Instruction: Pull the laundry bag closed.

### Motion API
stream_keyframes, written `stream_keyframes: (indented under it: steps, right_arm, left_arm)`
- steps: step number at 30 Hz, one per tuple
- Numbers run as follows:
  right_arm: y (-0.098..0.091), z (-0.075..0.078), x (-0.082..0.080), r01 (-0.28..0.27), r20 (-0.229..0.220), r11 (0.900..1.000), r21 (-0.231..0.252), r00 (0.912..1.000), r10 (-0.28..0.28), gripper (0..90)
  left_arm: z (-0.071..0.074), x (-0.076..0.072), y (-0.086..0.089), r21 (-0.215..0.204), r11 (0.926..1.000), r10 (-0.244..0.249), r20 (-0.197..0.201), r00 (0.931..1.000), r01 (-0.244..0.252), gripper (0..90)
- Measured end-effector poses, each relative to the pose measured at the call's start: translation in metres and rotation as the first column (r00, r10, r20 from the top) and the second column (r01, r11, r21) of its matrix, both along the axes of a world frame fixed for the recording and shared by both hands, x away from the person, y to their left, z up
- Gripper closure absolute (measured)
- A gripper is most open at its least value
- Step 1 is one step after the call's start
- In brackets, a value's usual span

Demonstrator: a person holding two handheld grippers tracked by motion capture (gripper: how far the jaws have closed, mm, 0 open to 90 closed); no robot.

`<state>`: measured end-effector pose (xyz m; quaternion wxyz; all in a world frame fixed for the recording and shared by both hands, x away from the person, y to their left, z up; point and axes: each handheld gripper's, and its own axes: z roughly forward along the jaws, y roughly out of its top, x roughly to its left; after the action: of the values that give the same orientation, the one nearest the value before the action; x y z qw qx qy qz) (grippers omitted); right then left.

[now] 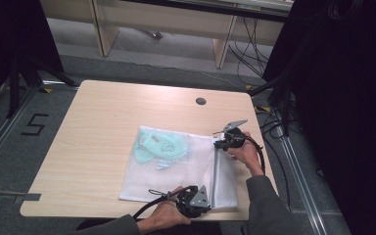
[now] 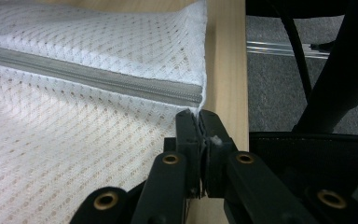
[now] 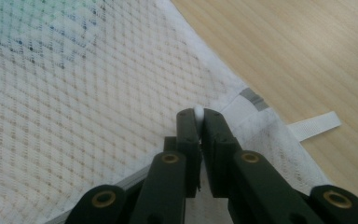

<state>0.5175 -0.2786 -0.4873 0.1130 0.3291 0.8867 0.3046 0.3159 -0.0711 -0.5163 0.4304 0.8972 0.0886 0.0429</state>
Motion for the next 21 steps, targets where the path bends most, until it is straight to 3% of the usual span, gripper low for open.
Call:
stream_keyframes:
  steps: [2, 3, 5, 7, 9, 10, 11, 13, 14, 15, 18, 21]
  right_arm:
    - [-0.001, -0.001, 0.002, -0.013, 0.005, 0.9999, 0.007, 0.9999, 0.013, 86.3]
    - [-0.001, 0.000, 0.001, 0.028, 0.002, 0.9996, -0.010, 0.9996, -0.028, 86.2]
    - [-0.002, 0.000, 0.003, -0.012, 0.017, 0.9999, -0.001, 0.9998, 0.012, 86.2]
    - [0.000, 0.001, 0.003, 0.009, -0.007, 1.0000, 0.001, 0.9999, -0.009, 86.2]
    - [0.001, 0.000, 0.006, 0.009, 0.009, 1.0000, -0.001, 0.9999, -0.008, 86.3]
    - [0.003, 0.001, 0.005, 0.025, -0.016, 0.9997, 0.000, 0.9996, -0.025, 86.3]
    - [0.002, 0.000, 0.008, 0.005, 0.015, 1.0000, -0.005, 0.9999, -0.005, 86.3]
    - [0.005, 0.000, 0.007, 0.034, -0.001, 0.9994, -0.009, 0.9994, -0.034, 86.3]
    - [0.004, 0.000, 0.010, 0.022, 0.027, 0.9996, -0.015, 0.9994, -0.021, 86.3]
    - [0.005, 0.001, 0.009, 0.034, 0.011, 0.9993, -0.013, 0.9994, -0.034, 86.3]
    - [0.005, -0.001, 0.012, 0.004, 0.017, 1.0000, -0.008, 0.9998, -0.004, 86.3]
    - [0.004, -0.001, 0.014, 0.022, 0.022, 0.9997, -0.010, 0.9995, -0.022, 86.3]
  left_arm:
    - [0.000, 0.000, 0.000, -0.003, 1.0000, 0.002, -0.003, 1.0000, -0.002, 87.5]
    - [0.000, 0.000, 0.000, -0.003, 1.0000, 0.001, -0.006, 1.0000, -0.001, 87.5]
    - [0.000, 0.000, 0.000, -0.002, 1.0000, -0.003, -0.008, 1.0000, 0.003, 87.6]
    - [0.000, -0.001, 0.000, 0.005, 0.9999, -0.010, -0.009, 0.9999, 0.011, 87.6]
    - [0.000, -0.001, 0.000, 0.003, 1.0000, -0.008, -0.003, 1.0000, 0.008, 87.6]
    - [0.001, -0.001, 0.000, 0.004, 0.9999, -0.009, -0.010, 0.9999, 0.009, 87.6]
    - [0.000, -0.001, 0.000, -0.002, 1.0000, -0.003, -0.009, 1.0000, 0.003, 87.6]
    - [0.000, 0.000, 0.000, -0.003, 1.0000, -0.004, -0.017, 0.9998, 0.004, 87.6]
    - [0.000, -0.001, 0.000, -0.003, 1.0000, -0.004, -0.016, 0.9999, 0.003, 87.6]
    - [0.000, -0.001, 0.000, -0.002, 1.0000, -0.003, -0.016, 0.9999, 0.003, 87.6]
    - [0.000, 0.000, 0.000, -0.003, 1.0000, -0.002, -0.014, 0.9999, 0.002, 87.6]
    - [0.000, 0.000, 0.001, 0.002, 1.0000, -0.001, -0.012, 0.9999, 0.001, 87.7]
